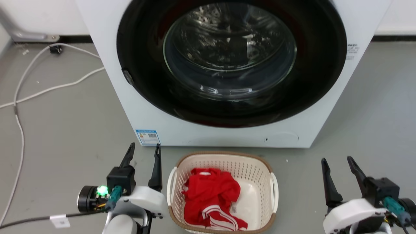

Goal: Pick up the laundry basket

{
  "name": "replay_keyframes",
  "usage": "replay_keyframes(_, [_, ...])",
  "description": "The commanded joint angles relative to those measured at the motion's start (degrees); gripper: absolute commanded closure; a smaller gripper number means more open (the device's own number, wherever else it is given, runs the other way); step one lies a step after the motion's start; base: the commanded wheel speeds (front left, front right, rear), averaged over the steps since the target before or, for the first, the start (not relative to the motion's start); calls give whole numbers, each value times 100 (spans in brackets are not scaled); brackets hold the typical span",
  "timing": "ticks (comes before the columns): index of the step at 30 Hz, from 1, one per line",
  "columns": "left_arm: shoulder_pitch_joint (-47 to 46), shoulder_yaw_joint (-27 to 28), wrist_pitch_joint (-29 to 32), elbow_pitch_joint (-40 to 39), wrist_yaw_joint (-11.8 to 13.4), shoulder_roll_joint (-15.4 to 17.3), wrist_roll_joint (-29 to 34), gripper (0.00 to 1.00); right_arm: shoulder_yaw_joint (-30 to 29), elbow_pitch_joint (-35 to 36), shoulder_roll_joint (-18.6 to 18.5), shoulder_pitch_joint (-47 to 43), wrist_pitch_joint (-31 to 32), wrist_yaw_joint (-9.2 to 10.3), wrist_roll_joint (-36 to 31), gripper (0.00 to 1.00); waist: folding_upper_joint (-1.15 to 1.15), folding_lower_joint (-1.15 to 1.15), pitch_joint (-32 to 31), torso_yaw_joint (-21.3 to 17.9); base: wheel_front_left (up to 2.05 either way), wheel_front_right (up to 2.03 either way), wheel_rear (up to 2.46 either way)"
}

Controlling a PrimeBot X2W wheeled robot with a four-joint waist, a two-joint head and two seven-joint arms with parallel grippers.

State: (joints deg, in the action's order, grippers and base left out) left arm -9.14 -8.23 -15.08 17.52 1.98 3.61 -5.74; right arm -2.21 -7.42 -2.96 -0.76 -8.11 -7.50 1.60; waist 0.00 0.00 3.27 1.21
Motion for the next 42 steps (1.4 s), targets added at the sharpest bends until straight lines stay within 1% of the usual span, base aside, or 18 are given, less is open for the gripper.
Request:
replay_keyframes(1, [-157,22,16,154,-44,46,-41,0,31,-55,15,163,35,2,90,0,0,0,254,-69,0,0,0])
replay_keyframes(7, [-668,81,260,961,-212,106,-248,0,160,-579,13,552,495,2,334,0,0,0,841,-148,0,0,0])
replay_keyframes(10, [-945,105,459,1371,-353,144,-370,0,217,-886,14,768,822,2,453,0,0,0,1152,-168,0,0,0])
replay_keyframes(17, [-1689,123,1106,2353,-685,232,-713,0,381,-1628,13,1477,1514,2,752,0,0,0,1905,-200,0,0,0])
replay_keyframes(24, [-2519,103,1703,3237,-891,387,-1099,0,727,-2409,11,2417,1972,2,1217,0,0,0,2615,-343,0,0,0])
replay_keyframes(29, [-3097,-38,2286,3762,-937,464,-1453,0,1026,-2990,12,3101,2257,2,1502,0,0,0,3042,-423,0,0,0])
replay_keyframes(32, [-3411,-296,2690,3891,-941,516,-1743,0,1172,-3344,10,3492,2378,2,1627,0,0,0,3271,-457,0,0,0])
replay_keyframes(37, [-3779,-637,3196,4015,-944,755,-2198,0,1451,-3918,10,4091,2531,2,1842,0,0,0,3628,-505,0,0,0])
replay_keyframes(42, [-4121,-793,3465,4173,-945,981,-2517,0,1749,-4423,11,4644,2643,2,2057,0,0,0,3998,-550,0,0,0])
